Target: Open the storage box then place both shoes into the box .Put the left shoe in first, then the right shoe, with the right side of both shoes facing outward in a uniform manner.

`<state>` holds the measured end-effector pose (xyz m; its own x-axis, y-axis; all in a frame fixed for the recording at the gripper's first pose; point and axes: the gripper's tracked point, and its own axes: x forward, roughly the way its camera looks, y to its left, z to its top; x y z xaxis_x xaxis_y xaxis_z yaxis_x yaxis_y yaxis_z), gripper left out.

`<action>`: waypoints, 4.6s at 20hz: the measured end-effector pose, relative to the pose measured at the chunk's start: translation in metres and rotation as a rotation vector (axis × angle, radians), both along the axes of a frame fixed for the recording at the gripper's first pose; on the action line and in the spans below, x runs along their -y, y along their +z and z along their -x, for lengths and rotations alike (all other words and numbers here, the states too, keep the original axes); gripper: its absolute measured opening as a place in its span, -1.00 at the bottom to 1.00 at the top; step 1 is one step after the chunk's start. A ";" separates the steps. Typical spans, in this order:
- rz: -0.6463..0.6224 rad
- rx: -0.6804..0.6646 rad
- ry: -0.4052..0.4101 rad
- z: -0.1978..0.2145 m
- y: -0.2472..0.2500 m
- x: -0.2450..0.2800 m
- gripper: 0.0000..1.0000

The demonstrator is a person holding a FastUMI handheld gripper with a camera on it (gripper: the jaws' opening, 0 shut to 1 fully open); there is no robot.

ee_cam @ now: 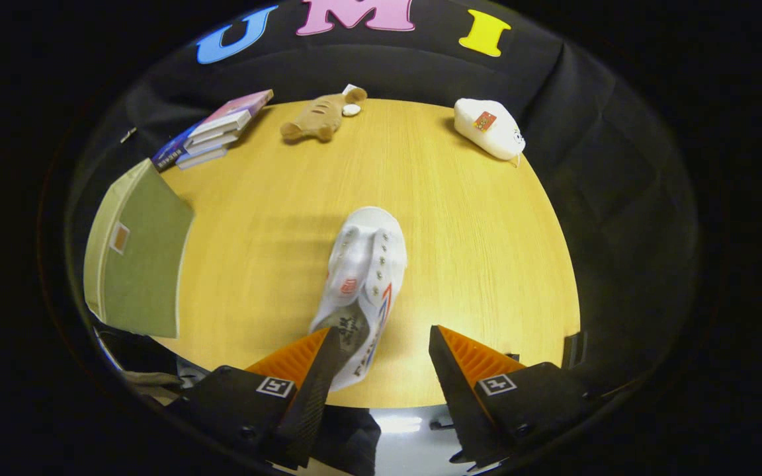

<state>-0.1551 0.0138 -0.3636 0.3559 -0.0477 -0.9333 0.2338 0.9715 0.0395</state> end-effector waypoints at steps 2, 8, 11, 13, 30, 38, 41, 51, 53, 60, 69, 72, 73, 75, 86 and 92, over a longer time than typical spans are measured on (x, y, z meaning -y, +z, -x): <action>-0.014 0.007 -0.006 -0.010 -0.017 0.001 0.69; 0.003 0.051 0.015 -0.047 -0.043 0.006 0.19; 0.002 0.025 0.002 -0.053 -0.056 0.006 -0.26; -0.012 0.028 -0.066 -0.054 -0.053 0.010 -0.82; -0.244 0.267 -0.073 -0.107 0.140 -0.102 -0.90; -0.428 0.328 0.034 -0.155 0.211 -0.239 -0.90; -0.453 0.312 0.071 -0.165 0.211 -0.285 -0.90; -0.426 0.249 0.123 -0.179 0.173 -0.349 -0.72; -0.403 0.295 0.134 -0.187 0.185 -0.342 0.27; -0.341 0.299 0.174 -0.177 0.181 -0.330 0.98; -0.289 0.505 0.154 -0.192 0.214 -0.264 0.98; -0.256 0.593 0.127 -0.198 0.233 -0.227 0.98; -0.242 0.617 0.118 -0.199 0.239 -0.213 0.98; -0.202 0.661 0.108 -0.201 0.250 -0.185 0.98; 0.004 0.989 0.111 -0.197 0.343 -0.056 0.97; 0.046 1.091 0.155 -0.181 0.371 -0.032 0.97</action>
